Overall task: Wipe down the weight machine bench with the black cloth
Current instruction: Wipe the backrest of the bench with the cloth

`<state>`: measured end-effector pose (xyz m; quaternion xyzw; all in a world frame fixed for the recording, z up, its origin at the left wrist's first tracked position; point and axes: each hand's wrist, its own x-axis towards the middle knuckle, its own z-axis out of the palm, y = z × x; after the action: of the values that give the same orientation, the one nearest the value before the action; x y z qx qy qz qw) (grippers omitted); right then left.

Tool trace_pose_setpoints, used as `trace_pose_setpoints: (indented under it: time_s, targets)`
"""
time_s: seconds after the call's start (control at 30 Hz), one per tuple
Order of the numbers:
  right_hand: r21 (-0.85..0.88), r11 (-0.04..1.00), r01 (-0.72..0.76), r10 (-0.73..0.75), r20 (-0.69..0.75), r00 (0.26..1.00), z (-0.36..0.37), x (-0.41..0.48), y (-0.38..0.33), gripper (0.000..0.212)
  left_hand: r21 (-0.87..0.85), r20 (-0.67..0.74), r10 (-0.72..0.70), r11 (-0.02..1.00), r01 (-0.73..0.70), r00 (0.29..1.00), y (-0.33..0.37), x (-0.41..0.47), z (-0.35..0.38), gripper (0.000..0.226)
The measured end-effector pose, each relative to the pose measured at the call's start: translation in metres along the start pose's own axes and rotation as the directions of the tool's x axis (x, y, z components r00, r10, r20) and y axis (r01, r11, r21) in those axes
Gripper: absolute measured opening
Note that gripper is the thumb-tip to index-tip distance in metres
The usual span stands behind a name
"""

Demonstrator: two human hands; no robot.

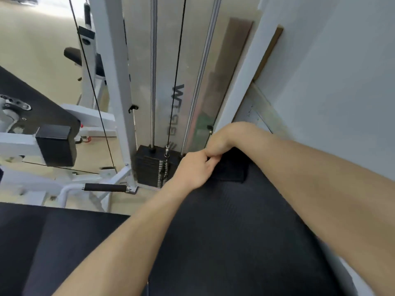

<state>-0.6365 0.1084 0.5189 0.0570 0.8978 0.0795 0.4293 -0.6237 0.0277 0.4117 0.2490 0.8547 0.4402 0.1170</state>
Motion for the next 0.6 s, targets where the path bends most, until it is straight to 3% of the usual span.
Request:
trace_pose_setpoints:
  time_s: [0.1,0.2,0.33,0.47,0.6]
  targets:
    - [-0.034,0.999,-0.018,0.021,0.085,0.996,0.011,0.031,-0.035,0.021,-0.026,0.061,-0.067,0.997,0.069,0.996,-0.04,-0.008,-0.001,0.034]
    - [-0.002,0.999,-0.034,0.034,0.119,0.992,0.029,0.062,-0.054,0.038,0.001,0.129,-0.123,0.992,0.124,0.984,-0.072,-0.016,0.001,0.028]
    - [0.004,1.0,0.022,-0.022,0.184,0.983,0.043,0.098,-0.086,0.035,-0.02,0.156,-0.133,0.99,0.137,0.979,-0.126,-0.021,0.001,0.021]
    - [-0.104,0.994,-0.018,0.031,0.123,0.992,0.059,0.131,-0.114,0.05,-0.015,0.149,-0.164,0.986,0.168,0.975,-0.166,-0.032,0.006,0.014]
    - [-0.152,0.988,0.021,-0.011,0.063,0.998,0.078,0.157,-0.139,0.047,-0.045,0.132,-0.205,0.976,0.213,0.97,-0.201,-0.04,0.011,0.012]
